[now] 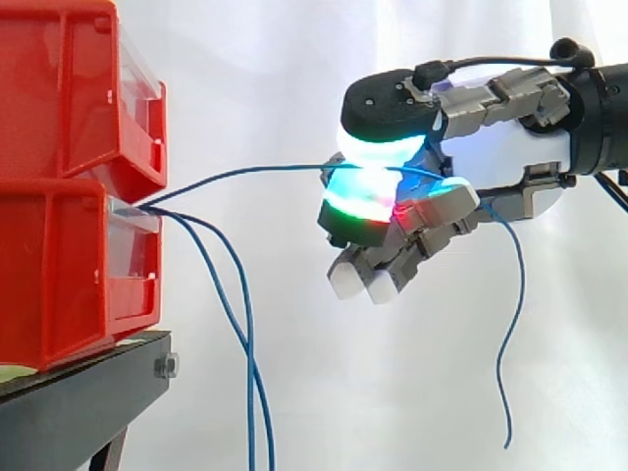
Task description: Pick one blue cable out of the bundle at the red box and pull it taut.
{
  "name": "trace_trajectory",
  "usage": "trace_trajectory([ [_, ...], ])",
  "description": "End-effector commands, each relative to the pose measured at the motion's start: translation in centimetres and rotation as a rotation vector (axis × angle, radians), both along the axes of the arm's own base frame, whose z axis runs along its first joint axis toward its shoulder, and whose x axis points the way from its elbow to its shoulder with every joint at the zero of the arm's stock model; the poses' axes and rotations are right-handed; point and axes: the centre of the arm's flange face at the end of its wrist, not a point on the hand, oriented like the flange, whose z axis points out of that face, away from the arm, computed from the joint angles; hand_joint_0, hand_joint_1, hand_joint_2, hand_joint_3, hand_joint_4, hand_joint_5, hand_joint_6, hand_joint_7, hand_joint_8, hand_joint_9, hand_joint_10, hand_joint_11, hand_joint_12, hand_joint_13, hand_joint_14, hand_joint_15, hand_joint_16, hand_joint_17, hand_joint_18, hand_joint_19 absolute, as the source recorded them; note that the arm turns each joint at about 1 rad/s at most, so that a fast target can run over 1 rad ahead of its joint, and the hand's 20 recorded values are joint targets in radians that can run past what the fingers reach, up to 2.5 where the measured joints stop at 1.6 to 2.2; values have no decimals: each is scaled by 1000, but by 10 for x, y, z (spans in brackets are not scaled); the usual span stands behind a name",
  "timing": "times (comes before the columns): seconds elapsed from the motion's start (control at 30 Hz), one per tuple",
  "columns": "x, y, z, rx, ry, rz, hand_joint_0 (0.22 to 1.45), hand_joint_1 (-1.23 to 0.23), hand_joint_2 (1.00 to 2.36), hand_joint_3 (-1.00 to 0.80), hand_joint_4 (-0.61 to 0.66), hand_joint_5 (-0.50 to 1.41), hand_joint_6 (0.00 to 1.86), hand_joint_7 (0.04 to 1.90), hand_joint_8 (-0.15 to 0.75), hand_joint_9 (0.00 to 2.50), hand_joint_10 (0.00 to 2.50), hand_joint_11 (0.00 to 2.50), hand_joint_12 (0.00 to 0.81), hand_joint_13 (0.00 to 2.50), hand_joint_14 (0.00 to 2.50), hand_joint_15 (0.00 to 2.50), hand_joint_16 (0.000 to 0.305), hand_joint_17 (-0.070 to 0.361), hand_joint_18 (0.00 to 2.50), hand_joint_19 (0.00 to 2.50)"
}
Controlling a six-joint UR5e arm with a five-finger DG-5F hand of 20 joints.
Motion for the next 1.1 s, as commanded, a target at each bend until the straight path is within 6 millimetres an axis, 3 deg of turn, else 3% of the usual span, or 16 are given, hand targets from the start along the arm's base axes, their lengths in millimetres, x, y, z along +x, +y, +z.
trace_trajectory([
  [0.0,0,0,1,9,-1,-5,676,-922,1032,18,162,-99,899,1392,415,1311,16,1332,386,760,12,340,50,112,719,353],
  [0.63,0,3,-1,157,-19,-32,692,-907,1028,-64,140,-115,908,1337,413,1259,15,1318,387,741,12,349,51,114,699,347],
  [0.73,-1,4,-6,191,-16,-35,696,-913,1029,-61,142,-117,908,1350,413,1257,16,1318,386,743,14,345,50,113,697,356],
  [0.8,-5,5,-19,225,5,-39,697,-912,1028,-58,143,-117,908,1361,418,1258,14,1308,386,743,13,349,50,113,697,348],
  [1.07,-5,5,-22,243,5,-43,695,-904,1028,-51,137,-116,911,1357,412,1269,14,1348,386,744,13,357,50,113,696,356],
])
